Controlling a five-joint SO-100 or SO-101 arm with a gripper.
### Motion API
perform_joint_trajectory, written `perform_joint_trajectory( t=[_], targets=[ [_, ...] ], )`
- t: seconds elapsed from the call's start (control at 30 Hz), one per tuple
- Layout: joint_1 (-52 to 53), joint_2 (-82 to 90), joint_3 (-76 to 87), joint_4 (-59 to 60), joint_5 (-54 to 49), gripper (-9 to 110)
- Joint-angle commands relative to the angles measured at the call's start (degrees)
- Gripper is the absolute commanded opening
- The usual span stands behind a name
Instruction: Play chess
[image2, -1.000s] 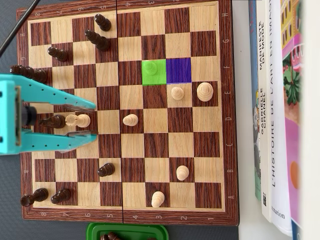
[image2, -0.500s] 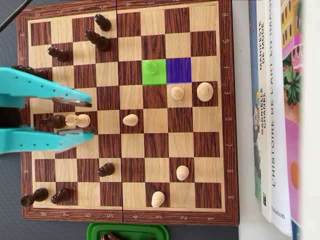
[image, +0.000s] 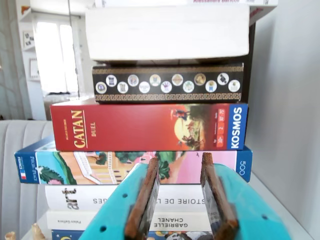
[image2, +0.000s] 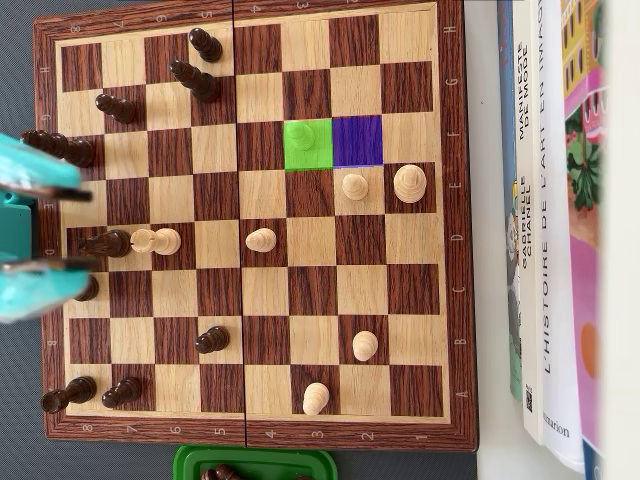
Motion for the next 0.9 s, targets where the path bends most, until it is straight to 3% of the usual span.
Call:
perform_joint_trajectory(
  t=[0.0,0.33,0.87],
  targets=[
    [-0.3,0.5,-0.6,-5.9,0.0,14],
    [-0.3,0.6,1.7,-25.8,-0.1,14],
    [-0.1,0.6,2.5,-46.9,-0.2,13]
  ],
)
